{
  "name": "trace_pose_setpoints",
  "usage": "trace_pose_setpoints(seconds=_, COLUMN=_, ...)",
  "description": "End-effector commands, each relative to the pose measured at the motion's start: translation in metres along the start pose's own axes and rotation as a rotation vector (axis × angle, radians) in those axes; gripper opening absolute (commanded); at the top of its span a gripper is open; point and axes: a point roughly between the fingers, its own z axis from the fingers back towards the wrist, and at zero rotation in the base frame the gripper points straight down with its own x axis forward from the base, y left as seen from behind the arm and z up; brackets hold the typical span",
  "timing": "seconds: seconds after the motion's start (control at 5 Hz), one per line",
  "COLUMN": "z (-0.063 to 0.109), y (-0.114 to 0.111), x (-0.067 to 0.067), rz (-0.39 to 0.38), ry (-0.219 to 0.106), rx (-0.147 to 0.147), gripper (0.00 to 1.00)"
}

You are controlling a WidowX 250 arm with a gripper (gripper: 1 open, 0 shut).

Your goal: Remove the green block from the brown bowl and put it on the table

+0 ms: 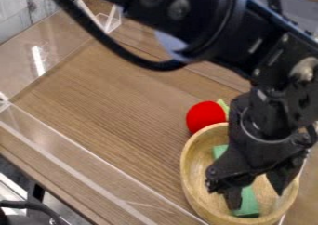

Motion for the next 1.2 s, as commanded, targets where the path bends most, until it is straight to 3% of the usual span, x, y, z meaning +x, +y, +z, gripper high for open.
trace_pose_setpoints(seconds=0.0, z=-0.013, y=-0.007, x=0.008, rz=-0.013, ry=0.012, rx=-0.025, gripper=1.00)
trace_pose_setpoints(seconds=0.4, z=-0.035, y=-0.007, x=0.014, rz=-0.057, ry=0.036, rx=-0.022, gripper=1.00)
trace_pose_setpoints(seconds=0.8, z=-0.021, y=-0.022, x=0.009, rz=-0.128, ry=0.047, rx=-0.041, gripper=1.00)
trace_pose_setpoints(seconds=1.0, z=-0.011, y=-0.024, x=0.017, rz=-0.045, ry=0.028, rx=-0.050, gripper=1.00)
